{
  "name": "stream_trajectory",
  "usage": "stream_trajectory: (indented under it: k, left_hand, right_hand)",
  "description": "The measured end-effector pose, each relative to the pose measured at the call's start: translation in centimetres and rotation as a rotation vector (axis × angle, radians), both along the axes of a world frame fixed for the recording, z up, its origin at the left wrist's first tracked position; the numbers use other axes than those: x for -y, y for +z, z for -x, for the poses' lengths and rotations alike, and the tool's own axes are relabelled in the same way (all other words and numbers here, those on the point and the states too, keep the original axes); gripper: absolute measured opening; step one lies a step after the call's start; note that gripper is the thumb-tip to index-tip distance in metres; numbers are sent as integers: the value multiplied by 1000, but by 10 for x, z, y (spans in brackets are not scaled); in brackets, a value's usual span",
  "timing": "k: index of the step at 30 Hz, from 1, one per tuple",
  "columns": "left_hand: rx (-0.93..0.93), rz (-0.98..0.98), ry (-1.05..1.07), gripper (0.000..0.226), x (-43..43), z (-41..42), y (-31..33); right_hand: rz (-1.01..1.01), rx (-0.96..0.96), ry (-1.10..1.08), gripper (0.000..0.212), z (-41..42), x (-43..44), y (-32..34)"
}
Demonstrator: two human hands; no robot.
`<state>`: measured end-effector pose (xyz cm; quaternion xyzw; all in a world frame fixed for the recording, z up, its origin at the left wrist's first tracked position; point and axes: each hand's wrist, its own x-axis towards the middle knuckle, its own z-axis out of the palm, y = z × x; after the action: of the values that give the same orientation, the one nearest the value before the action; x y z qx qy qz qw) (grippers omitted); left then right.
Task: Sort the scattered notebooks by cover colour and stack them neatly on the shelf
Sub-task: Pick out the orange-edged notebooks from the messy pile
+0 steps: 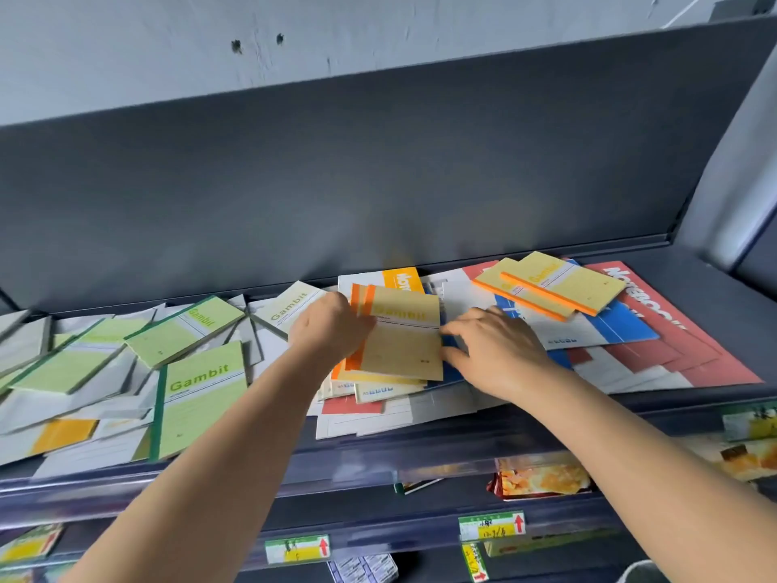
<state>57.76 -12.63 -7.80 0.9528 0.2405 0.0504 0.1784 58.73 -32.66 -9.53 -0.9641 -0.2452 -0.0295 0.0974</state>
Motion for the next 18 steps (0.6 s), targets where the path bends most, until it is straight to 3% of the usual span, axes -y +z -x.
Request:
stream_trajectory:
  k: [5, 10, 13, 16, 18]
  left_hand:
    - [55, -206, -102, 45, 19, -7, 1]
    - [90, -6, -375, 26, 82, -30, 5]
    - [46, 24, -472, 29, 119, -46, 0]
    - [-11, 103, -457, 30, 145, -62, -4]
    - [-51, 305, -390, 15, 157, -70, -4]
  right_hand:
    - [26, 58, -111, 38, -17, 25, -3]
    - [79, 97, -249, 38, -41, 72, -2]
    - [134, 84, -304, 43, -52, 96, -3]
    - [133, 55, -335, 45, -67, 115, -3]
    - [117, 13, -334, 49, -76, 123, -3]
